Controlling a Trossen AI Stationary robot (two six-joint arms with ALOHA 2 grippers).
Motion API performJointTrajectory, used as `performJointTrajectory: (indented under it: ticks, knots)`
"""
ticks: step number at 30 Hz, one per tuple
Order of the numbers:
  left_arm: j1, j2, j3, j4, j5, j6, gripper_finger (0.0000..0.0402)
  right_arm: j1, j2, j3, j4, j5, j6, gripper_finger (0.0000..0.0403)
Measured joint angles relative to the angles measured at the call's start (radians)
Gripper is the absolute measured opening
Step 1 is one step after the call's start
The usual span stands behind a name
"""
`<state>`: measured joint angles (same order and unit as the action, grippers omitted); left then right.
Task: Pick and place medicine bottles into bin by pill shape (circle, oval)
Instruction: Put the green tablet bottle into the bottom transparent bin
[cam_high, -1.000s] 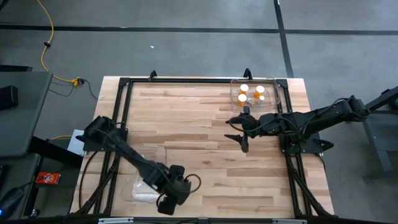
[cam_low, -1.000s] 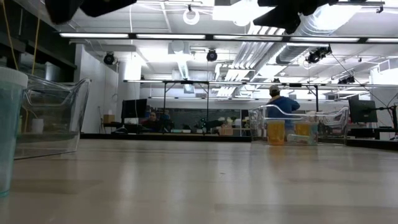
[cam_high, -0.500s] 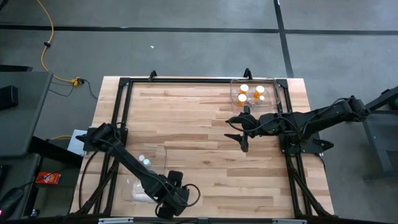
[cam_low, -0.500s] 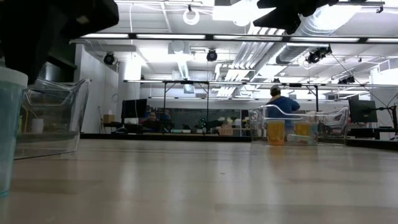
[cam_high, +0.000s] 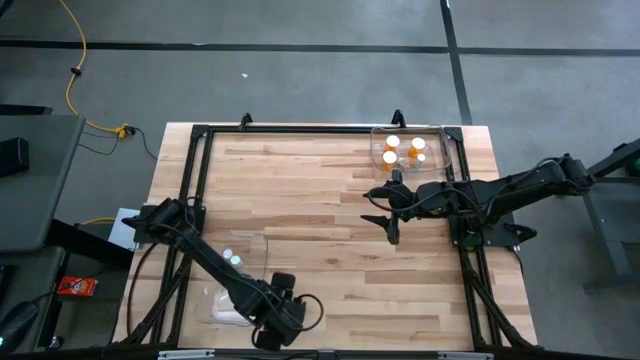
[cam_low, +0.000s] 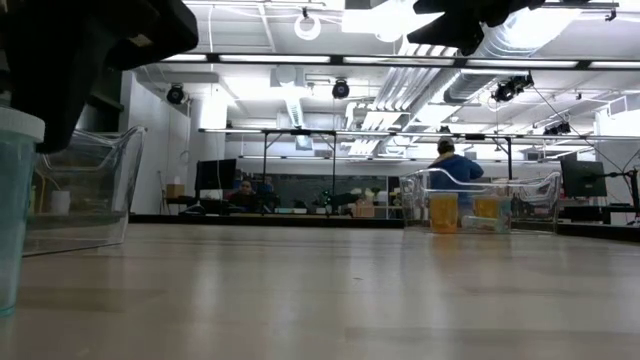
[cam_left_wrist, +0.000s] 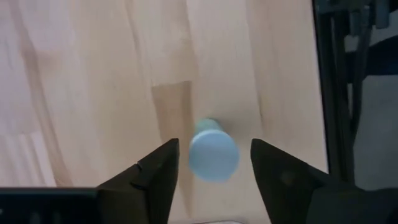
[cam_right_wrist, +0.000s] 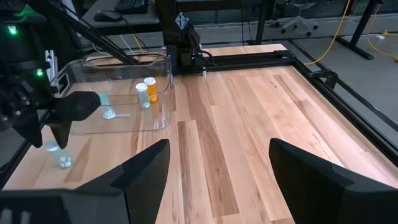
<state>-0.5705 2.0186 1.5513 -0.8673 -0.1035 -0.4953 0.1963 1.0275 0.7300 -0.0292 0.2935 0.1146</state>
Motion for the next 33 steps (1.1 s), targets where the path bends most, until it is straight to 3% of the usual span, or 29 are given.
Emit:
performJointTrajectory:
  ticks: [10,23,29,33]
  knots:
    - [0.001,0.000,0.000,0.000,-0.028,0.000,0.0135,0.000,0.000,0.000,0.000,0.000,0.000,0.0268]
    - [0.009,-0.005,-0.024,0.009,0.008,0.003,0.0115,0.000,0.000,0.000,-0.018,0.000,0.000,0.0268]
    - [0.058,-0.103,-0.026,-0.030,0.016,0.062,0.0099,0.000,0.000,0.000,-0.014,0.000,0.000,0.0268]
    - [0.114,-0.211,-0.027,-0.058,-0.045,0.122,0.0100,0.000,0.000,0.000,-0.009,0.000,0.000,0.0268]
